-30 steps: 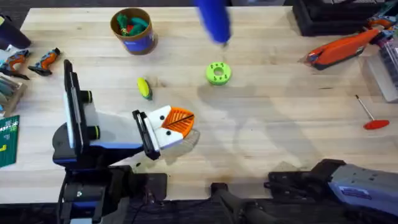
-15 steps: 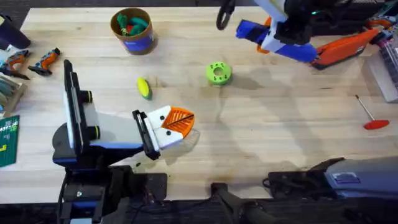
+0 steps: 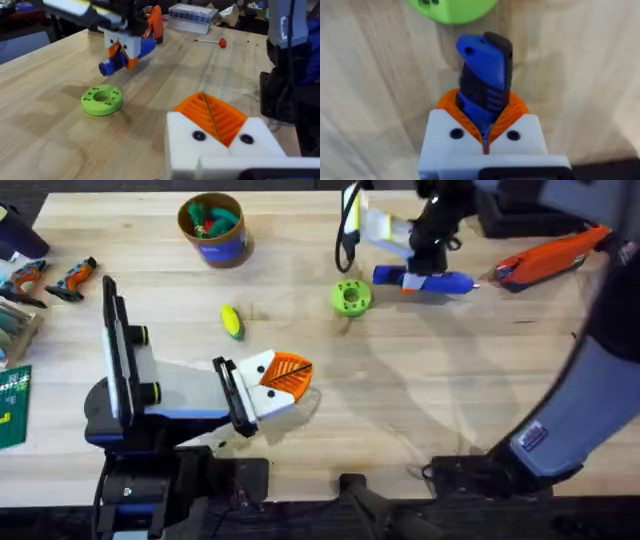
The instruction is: Pick up the gripper from the table and insert it into the empty holder that is missing its gripper. Then pick up a screw, insert it into the mounting hole, and use the screwdriver to tighten it. Finally, clean up the table by picking up the vegetable and placing it into the bucket.
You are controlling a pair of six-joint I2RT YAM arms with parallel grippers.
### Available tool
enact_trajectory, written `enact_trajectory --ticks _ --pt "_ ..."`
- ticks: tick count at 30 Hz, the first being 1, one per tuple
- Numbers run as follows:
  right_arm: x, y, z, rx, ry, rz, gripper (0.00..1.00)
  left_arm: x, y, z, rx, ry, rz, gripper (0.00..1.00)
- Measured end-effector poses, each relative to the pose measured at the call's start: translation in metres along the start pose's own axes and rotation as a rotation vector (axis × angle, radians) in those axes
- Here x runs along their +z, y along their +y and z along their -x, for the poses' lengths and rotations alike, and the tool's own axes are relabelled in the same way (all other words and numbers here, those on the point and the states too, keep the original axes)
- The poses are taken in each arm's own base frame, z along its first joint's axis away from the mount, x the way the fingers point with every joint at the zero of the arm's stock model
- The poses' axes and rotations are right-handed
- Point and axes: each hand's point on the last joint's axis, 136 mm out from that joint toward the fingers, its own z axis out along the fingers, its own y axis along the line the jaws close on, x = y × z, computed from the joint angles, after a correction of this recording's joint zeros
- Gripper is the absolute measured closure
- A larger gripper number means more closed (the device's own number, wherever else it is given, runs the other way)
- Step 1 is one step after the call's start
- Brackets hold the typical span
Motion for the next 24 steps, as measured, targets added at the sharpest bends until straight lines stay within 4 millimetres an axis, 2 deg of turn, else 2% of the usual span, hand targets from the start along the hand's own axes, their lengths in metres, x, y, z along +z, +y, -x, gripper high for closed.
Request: enact_trajectory --ticks 6,7,8,13,14,19,22,23,24 --pt "0.035 0.002 -0.001 -0.014 0.029 0.059 0.974 0.000 0.000 0.000 0.000 0.000 0.000 0.994" --pt "0.037 0.003 -0.002 -0.011 0.035 0.063 0.901 0.000 0.000 0.000 0.000 0.000 0.000 0.994" --pt "0.037 0.003 -0.003 -0.012 0.038 0.063 0.775 0.000 0.000 0.000 0.000 0.000 0.000 0.994" --pt "0.034 -0.001 -0.002 -0.021 0.036 0.045 0.078 0.000 0.000 0.000 0.000 0.000 0.000 0.994" --pt "0.033 -0.001 -0.003 -0.024 0.036 0.048 0.034 0.000 0.000 0.000 0.000 0.000 0.000 0.994" --pt "0.025 0.009 -0.006 -0.024 0.047 0.080 0.020 0.000 0.000 0.000 0.000 0.000 0.000 0.994" --pt "0.002 0.004 -0.005 0.003 0.027 0.019 0.020 0.000 0.000 0.000 0.000 0.000 0.000 0.994" --pt "-0.010 0.001 -0.004 0.014 0.017 -0.009 0.020 0.000 0.000 0.000 0.004 0.000 0.000 0.951" --pt "-0.023 -0.001 -0.003 0.027 0.005 -0.042 0.020 0.000 0.000 0.000 0.003 0.000 0.000 0.804"
